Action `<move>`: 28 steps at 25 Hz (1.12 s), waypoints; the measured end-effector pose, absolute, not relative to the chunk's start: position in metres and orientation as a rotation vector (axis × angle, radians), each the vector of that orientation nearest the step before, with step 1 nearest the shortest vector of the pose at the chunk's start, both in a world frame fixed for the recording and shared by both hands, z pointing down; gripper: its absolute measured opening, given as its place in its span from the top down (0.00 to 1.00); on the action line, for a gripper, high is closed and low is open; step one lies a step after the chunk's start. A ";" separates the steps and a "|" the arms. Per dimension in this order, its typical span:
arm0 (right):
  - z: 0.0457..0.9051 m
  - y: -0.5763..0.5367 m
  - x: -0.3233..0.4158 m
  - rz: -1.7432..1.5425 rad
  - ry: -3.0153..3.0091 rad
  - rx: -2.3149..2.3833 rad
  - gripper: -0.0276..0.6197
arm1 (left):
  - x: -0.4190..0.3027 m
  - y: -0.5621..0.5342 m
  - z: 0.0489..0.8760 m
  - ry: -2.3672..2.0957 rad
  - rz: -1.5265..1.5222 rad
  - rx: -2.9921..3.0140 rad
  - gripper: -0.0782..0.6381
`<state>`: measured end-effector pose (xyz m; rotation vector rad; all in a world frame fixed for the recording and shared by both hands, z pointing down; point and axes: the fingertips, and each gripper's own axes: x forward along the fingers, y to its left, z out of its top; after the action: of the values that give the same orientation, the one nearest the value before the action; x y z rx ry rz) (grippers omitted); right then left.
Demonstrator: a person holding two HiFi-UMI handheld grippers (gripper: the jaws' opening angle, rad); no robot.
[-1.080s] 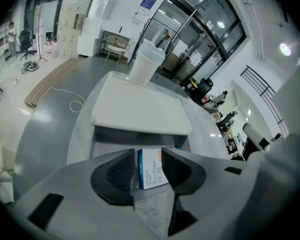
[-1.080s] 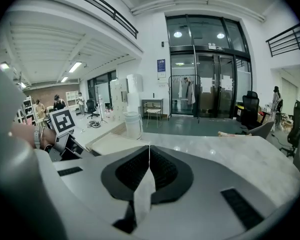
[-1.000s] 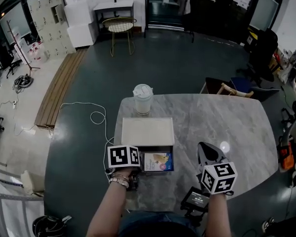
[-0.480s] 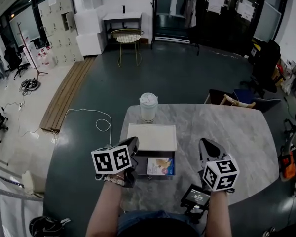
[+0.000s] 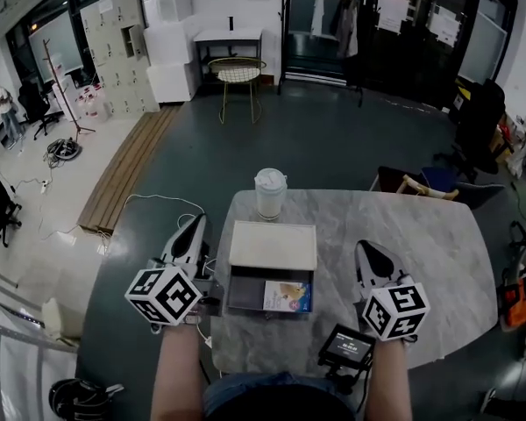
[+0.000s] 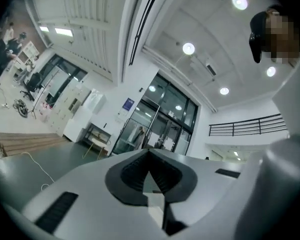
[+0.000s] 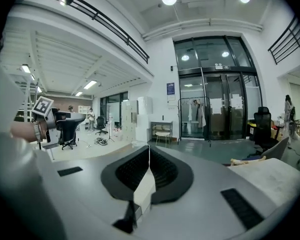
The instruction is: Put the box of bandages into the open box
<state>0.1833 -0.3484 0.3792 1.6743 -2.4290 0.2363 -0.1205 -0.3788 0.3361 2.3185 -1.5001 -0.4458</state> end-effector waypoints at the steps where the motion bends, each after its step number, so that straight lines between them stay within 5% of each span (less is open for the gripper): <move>1: 0.376 -0.348 0.182 0.218 -2.447 1.675 0.92 | -0.131 -0.376 0.331 -1.531 -0.490 2.316 0.87; 10: 0.341 -0.342 0.169 -0.023 -2.590 1.671 0.92 | -0.158 -0.352 0.287 -1.649 -0.657 2.469 0.87; 28: 0.314 -0.332 0.168 -0.244 -2.567 1.742 0.92 | -0.128 -0.348 0.267 -1.696 -0.492 2.701 0.87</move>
<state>0.1675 -0.3316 0.3135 1.7419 -2.5673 -0.2436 -0.1276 -0.3483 0.2670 2.7011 -1.6960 -0.4919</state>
